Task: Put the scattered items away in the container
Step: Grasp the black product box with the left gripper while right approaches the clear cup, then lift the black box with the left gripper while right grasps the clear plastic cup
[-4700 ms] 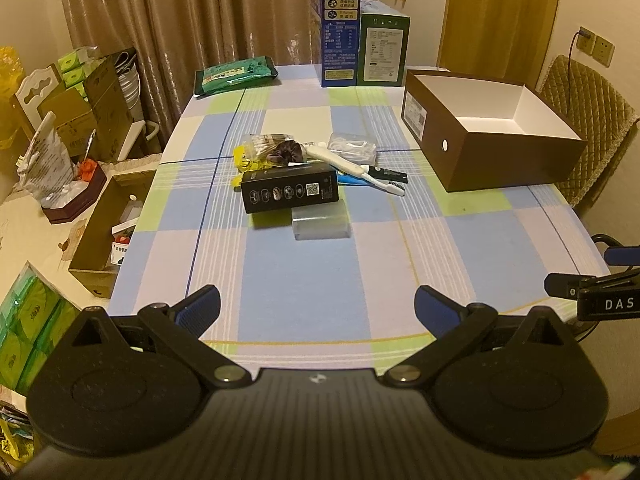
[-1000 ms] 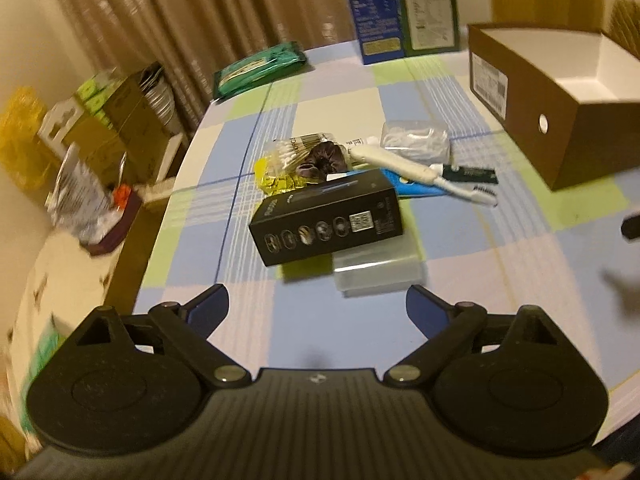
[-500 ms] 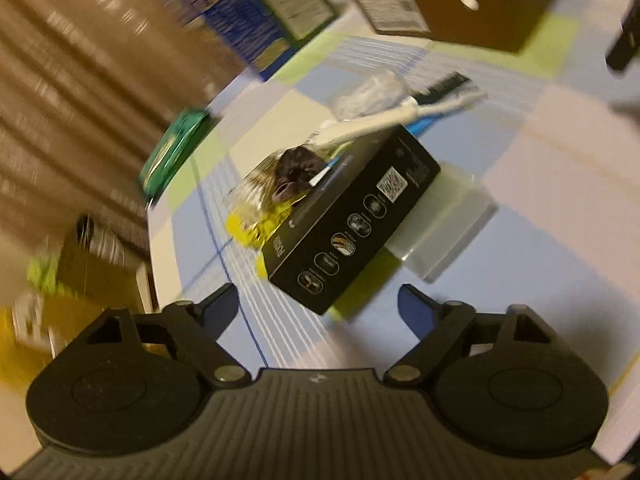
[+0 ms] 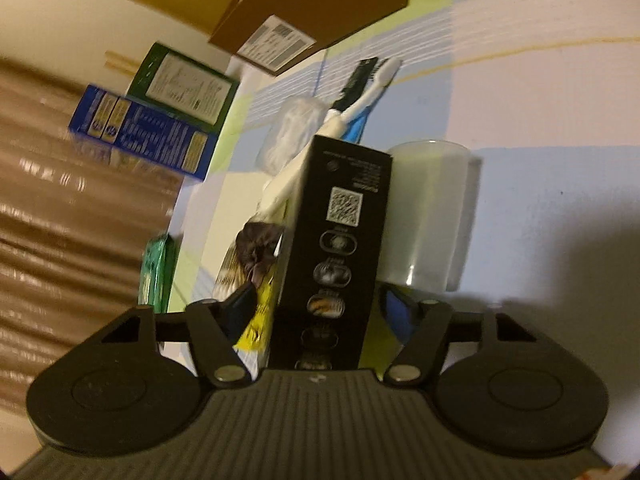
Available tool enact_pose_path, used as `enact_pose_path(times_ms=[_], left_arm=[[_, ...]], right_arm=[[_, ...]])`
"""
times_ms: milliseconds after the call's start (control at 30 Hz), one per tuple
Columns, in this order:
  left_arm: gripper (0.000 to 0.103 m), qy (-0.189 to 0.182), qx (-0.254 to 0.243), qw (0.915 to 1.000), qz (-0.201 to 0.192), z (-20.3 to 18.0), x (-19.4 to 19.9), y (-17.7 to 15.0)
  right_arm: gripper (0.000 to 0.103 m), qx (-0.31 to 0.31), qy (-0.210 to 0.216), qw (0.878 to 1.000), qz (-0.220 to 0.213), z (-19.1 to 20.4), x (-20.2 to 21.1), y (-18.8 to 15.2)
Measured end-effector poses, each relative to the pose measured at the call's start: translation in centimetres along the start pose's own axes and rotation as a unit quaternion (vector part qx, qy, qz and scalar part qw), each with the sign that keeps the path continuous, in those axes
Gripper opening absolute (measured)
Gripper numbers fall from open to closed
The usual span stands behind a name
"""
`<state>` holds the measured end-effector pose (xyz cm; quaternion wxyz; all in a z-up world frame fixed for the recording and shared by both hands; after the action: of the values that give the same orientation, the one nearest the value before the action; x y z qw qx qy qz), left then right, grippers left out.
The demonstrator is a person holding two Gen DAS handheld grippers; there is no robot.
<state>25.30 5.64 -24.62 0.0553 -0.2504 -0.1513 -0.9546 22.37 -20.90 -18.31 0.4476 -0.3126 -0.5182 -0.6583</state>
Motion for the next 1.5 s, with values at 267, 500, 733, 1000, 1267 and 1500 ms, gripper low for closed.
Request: enact_pose_path(times_ms=[267, 500, 733, 1000, 1267, 1500], left_arm=[[0.040, -0.003, 0.000, 0.9999, -0.015, 1.7, 0.0, -0.3], [0.040, -0.063, 0.177, 0.9812, 0.046, 7.0, 2.2, -1.3], [0.039, -0.129, 0.387, 0.8972, 0.168, 9.5, 3.5, -6.1], [0.039, -0.120, 0.482, 0.8282, 0.260, 9.1, 3.3, -10.6], [0.039, -0.105, 0.518, 0.8031, 0.276, 9.7, 2.2, -12.0], [0.039, -0.106, 0.526, 0.7967, 0.277, 9.8, 1.3, -11.9]], right_arm=[[0.101, 0.005, 0.000, 1.000, -0.003, 0.7, -0.2, 0.3], [0.101, 0.043, 0.021, 0.999, -0.004, 3.4, -0.9, 1.0], [0.101, 0.123, 0.073, 0.990, -0.001, 9.5, -2.4, 1.9], [0.101, 0.214, 0.136, 0.967, 0.012, 18.4, -4.6, 1.4], [0.101, 0.244, 0.136, 0.960, 0.017, 23.3, -7.7, 0.6], [0.101, 0.269, 0.123, 0.955, 0.021, 24.7, -9.6, -0.2]])
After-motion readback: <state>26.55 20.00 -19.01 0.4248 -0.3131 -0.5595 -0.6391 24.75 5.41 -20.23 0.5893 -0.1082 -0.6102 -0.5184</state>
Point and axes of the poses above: each gripper's, at about its wrist camera, not at the fingertips, and x roughly against the way its jaws point, z to its left, y to its top, the point moved 8 cm from there along -x, roughly the way its jaws point, and after that the axes turned 8 degrees about y, right-handed, at the moved point
